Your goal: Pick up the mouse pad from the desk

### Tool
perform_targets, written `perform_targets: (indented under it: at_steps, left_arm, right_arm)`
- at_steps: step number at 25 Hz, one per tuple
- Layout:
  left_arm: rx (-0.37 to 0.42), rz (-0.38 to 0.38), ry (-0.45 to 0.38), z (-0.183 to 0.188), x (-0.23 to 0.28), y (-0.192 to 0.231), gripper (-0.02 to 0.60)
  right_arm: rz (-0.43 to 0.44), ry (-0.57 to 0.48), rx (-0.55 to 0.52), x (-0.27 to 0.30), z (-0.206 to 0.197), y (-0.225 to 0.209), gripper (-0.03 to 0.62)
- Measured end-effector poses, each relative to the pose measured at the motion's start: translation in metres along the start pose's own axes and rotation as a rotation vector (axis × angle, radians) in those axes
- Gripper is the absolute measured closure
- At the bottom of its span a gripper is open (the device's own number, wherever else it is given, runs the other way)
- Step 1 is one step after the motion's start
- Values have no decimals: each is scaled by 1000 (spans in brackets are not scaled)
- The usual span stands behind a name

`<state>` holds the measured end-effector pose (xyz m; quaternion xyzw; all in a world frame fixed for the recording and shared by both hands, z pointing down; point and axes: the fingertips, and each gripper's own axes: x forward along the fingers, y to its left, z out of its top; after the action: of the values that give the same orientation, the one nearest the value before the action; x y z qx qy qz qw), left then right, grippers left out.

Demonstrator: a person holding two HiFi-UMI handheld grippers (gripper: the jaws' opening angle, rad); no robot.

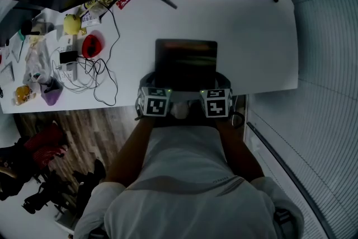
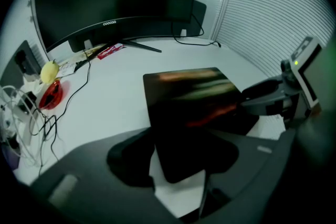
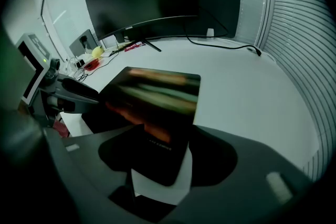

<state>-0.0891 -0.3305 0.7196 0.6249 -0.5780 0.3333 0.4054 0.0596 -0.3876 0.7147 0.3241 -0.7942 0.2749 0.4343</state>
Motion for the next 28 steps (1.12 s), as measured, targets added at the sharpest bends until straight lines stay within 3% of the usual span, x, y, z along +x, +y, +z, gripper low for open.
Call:
perform_targets:
  at_steps: [2,8,10,12,14,17,20,28]
  left_arm:
    - [-2,8,4,1,0,-1,373]
    - [-3,14,10,2,-2,-8,420]
    - [5,4,7,2,-1,-12,441]
    - [17,-5,2,1,-3,-17,505]
    - [11,-26,-13,3,-7,-19,509]
    - [-40,-104,-61,11,-18,-22,508]
    - [-60,-135,-126,23,-34,-22,514]
    - [-8,-162,-370,71,-105,-21,523]
  right_arm:
    - [-4,3,2,0,0,2,347]
    - [15,-9,-12,0,-2,22,520]
    - [23,-17,-22,0,-1,25,536]
    - [42,-30,-24,-2,0,27,537]
    - [65,-53,-23,-7,4,29,542]
    - [77,-103,-13,-19,12,30,545]
    - [79,-166,0,-30,24,29,546]
    - [90,-368,-16,-91,76,43,546]
